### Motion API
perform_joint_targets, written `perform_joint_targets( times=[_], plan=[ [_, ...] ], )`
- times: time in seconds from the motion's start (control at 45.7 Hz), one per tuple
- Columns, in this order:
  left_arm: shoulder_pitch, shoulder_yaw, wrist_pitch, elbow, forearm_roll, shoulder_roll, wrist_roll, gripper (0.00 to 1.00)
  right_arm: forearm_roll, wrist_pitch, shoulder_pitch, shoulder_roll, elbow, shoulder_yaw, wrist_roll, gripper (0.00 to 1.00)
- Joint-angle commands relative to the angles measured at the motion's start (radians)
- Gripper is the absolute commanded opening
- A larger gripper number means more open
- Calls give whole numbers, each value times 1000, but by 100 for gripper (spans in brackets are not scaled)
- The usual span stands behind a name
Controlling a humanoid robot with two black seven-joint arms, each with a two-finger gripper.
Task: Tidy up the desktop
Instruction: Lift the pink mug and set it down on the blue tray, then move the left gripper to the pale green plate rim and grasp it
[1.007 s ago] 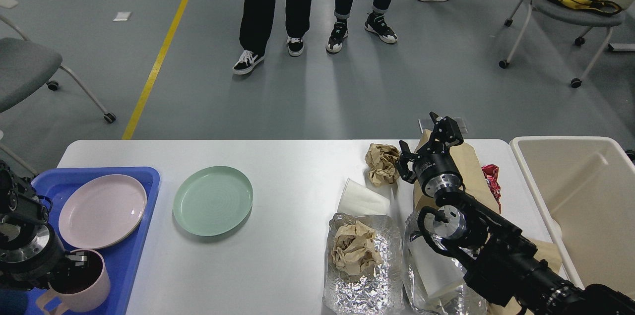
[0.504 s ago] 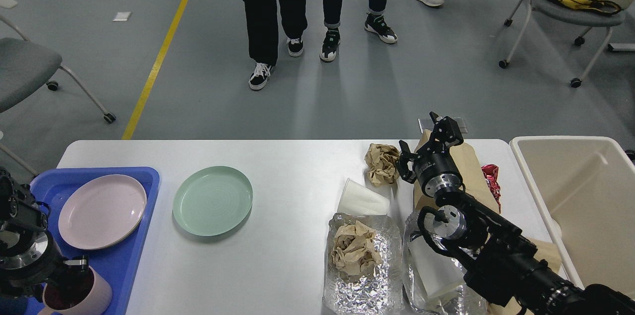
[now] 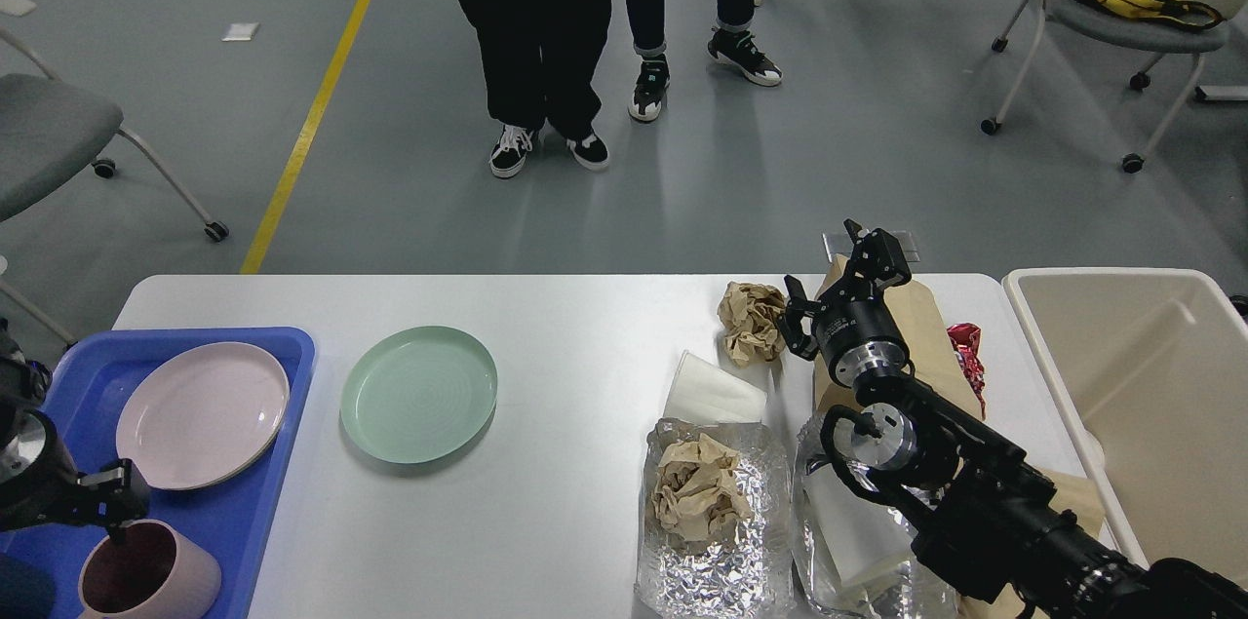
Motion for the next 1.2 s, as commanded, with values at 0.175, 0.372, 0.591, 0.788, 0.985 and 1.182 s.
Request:
perform_joint_targets(
  times=[0.175, 0.372, 0.591, 0.788, 0.985, 1.182],
  plan=[
    [-455, -20, -388, 82, 19, 74, 1, 97, 0, 0, 0, 0, 0, 0, 0, 100],
    [-703, -73, -515, 110, 2, 68, 6, 97, 0, 0, 0, 0, 0, 0, 0, 100],
    [-514, -117, -464, 122, -105, 57, 23, 96, 0, 0, 0, 0, 0, 0, 0, 100],
    [-218, -129, -148, 130, -265, -33, 26, 96, 0, 0, 0, 0, 0, 0, 0, 100],
    [-4, -307, 177, 130, -430, -90, 128, 96, 0, 0, 0, 0, 0, 0, 0, 100],
    [135, -473, 369, 133, -437, -148, 228, 96, 0, 0, 0, 0, 0, 0, 0, 100]
  ],
)
